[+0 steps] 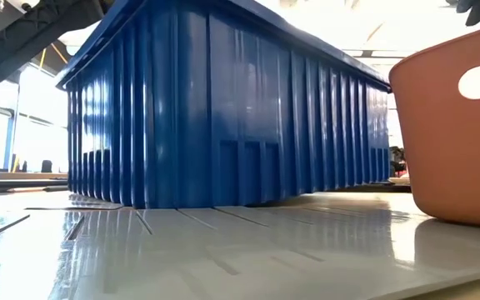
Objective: Sort blocks
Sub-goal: Put the green block into the orange bin
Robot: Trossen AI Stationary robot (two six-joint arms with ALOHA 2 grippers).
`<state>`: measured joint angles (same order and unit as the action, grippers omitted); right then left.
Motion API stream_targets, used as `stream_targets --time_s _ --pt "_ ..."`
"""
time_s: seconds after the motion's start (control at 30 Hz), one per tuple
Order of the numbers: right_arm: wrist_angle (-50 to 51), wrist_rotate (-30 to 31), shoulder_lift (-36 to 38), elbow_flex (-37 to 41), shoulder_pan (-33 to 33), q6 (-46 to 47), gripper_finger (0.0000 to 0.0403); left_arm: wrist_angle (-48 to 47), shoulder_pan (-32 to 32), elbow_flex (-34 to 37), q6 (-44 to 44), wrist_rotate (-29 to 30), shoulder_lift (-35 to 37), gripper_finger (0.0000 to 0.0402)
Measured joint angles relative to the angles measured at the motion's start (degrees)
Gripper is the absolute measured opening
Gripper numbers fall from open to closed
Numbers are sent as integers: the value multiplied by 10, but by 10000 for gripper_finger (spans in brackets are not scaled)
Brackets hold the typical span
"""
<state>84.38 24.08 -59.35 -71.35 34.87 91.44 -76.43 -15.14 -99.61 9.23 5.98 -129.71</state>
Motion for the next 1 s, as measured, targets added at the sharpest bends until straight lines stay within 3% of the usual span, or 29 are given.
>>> stream_targets --time_s 0.03,0.27,0.43,0.57,0.77,0.87,1.0 --pt "-1 0 0 -5 0 0 118 -2 0 -3 0 -1 2 90" --pt "-2 41 0 -83 0 -46 118 -1 -11 -76 -2 -8 49 89" --pt "-49 145 1 -136 0 -131 118 0 -27 -175 -15 -43 100 89" --pt "-160 209 0 -154 -15 -295 119 42 -46 -261 -43 -161 151 89" --pt "-327 209 -18 -157 -113 -519 132 276 -74 -290 -143 -410 218 89" --pt "-377 170 -25 -157 -176 -564 157 387 -84 -290 -225 -476 229 89" --pt "-442 90 -39 -157 -250 -626 204 491 -85 -288 -296 -507 227 89"
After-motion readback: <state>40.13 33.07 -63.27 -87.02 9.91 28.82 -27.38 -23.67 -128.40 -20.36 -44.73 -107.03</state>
